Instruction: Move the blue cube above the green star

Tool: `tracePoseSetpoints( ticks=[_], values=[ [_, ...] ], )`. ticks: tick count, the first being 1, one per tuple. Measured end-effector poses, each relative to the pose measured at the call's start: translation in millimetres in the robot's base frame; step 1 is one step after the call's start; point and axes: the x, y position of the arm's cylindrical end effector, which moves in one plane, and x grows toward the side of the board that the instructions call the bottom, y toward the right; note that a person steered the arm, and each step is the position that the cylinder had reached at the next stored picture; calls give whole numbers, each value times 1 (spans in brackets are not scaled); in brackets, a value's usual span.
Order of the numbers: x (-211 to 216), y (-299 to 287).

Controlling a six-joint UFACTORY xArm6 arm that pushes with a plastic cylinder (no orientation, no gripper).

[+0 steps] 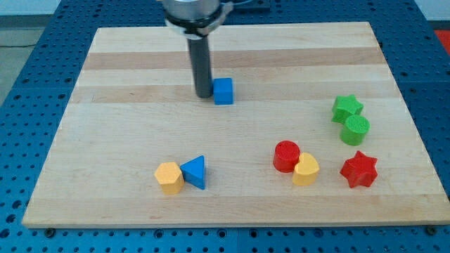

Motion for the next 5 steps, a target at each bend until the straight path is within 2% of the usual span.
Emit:
tracePoseSetpoints(
  ticks=[2, 3, 5],
  values=[
    [0, 71],
    [9, 63],
    [23, 92]
  ],
)
